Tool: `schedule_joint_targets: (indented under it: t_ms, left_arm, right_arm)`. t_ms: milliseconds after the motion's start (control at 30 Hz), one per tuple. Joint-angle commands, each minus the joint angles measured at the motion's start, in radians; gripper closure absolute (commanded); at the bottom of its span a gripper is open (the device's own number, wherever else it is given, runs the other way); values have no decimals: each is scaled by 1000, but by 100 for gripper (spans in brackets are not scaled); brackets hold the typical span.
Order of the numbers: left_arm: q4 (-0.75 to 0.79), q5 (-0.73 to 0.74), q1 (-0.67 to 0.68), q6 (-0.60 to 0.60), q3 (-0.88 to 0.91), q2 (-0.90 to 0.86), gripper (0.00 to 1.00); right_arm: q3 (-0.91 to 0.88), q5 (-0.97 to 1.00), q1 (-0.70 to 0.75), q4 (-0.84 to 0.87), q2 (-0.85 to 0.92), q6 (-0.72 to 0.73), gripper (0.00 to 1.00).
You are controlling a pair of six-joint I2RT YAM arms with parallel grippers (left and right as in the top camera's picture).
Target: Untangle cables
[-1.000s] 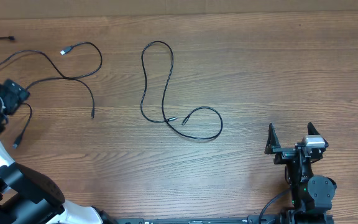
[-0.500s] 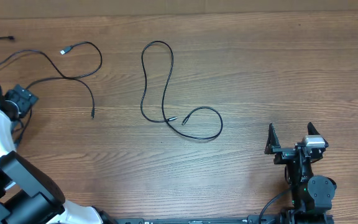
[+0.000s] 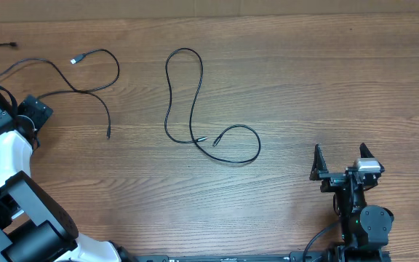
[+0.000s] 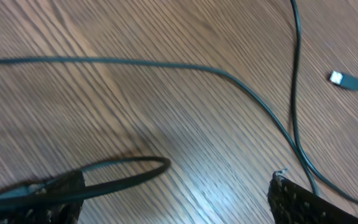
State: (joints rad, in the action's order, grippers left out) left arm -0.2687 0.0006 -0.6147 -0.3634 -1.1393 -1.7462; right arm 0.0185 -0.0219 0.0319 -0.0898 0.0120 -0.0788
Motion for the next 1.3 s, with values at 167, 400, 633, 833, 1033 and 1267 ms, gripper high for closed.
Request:
schedule_joint_targets:
  t_ms: [167, 400, 633, 833, 1033, 1267]
  left_arm:
    - [68, -51, 1, -2, 7, -48, 12]
    - [105, -53, 0, 1, 7, -125, 23]
    - [143, -52, 0, 5, 7, -130, 80]
    - [143, -8, -1, 4, 7, -123, 96]
    - [147, 208, -1, -78, -16, -81, 96]
    - [141, 375, -8, -488, -35, 23, 96]
  right_arm:
    - [-10, -2, 1, 6, -9, 3, 0]
    - [-10, -2, 1, 6, -9, 3, 0]
    - [-10, -2, 1, 6, -9, 3, 0]
    - [-10, -2, 1, 6, -9, 3, 0]
    - [-10, -2, 1, 6, -9, 3, 0]
    - [-10, -2, 1, 6, -9, 3, 0]
